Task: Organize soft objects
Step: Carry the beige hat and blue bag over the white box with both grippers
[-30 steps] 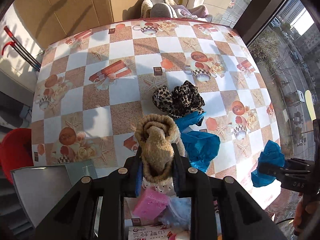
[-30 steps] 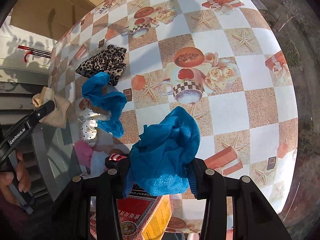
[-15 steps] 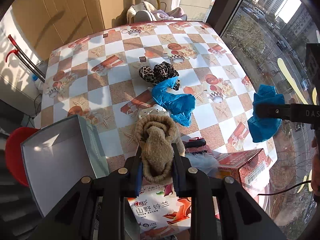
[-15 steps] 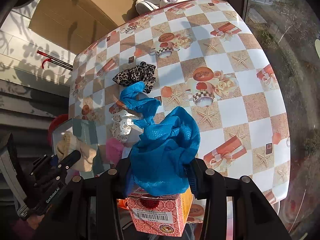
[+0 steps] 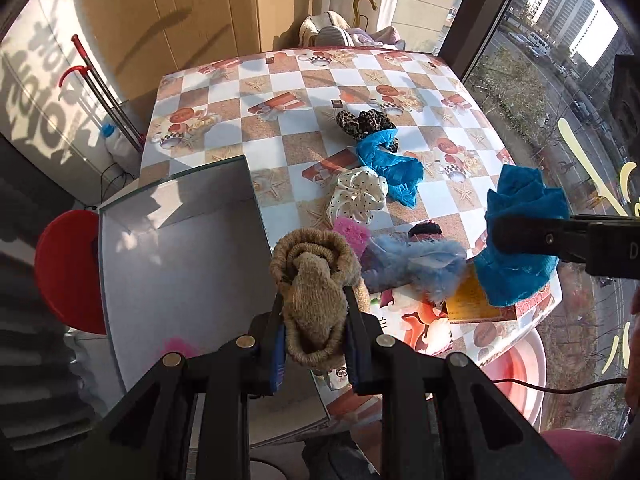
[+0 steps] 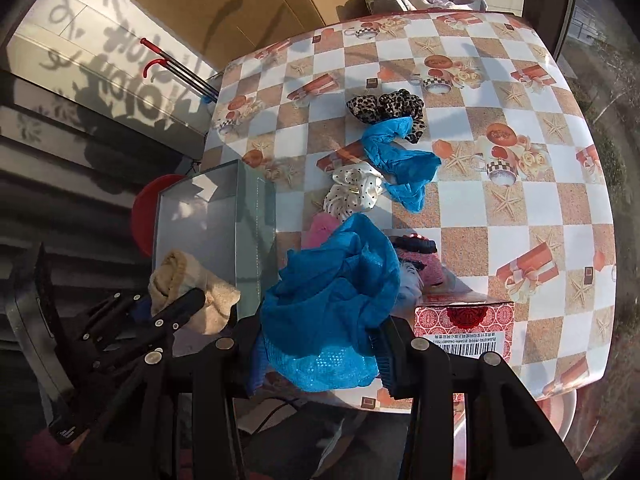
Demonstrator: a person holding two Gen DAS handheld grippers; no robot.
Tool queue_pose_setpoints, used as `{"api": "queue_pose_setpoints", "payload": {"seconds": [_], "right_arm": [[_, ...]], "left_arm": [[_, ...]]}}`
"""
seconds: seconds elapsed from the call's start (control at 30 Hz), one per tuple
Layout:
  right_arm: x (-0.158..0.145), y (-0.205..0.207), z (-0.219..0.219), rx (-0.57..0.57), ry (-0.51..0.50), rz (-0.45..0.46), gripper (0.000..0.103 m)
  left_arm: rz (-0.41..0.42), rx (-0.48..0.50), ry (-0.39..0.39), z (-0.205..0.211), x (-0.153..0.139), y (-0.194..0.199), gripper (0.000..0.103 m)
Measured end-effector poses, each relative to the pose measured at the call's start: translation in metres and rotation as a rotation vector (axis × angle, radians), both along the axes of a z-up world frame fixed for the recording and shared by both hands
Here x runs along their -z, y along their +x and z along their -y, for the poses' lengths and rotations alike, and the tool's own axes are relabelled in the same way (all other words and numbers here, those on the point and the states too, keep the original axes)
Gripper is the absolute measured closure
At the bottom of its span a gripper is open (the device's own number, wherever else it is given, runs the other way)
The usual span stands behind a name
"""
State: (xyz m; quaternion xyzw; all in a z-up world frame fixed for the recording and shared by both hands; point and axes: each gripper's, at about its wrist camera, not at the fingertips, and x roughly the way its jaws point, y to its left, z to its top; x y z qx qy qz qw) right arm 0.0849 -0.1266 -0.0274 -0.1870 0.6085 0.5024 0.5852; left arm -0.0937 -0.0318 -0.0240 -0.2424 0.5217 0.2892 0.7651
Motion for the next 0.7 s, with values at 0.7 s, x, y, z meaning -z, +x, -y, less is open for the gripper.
{"api": "queue_pose_setpoints", "payload": {"seconds": [0.7], "right_arm": [[0.005, -0.129, -0.076, -0.313, -0.028, 0.024, 0.057]], "left_arm": [[0.014, -0.279, 0.012, -0.031, 0.007, -0.117, 0.077]]}}
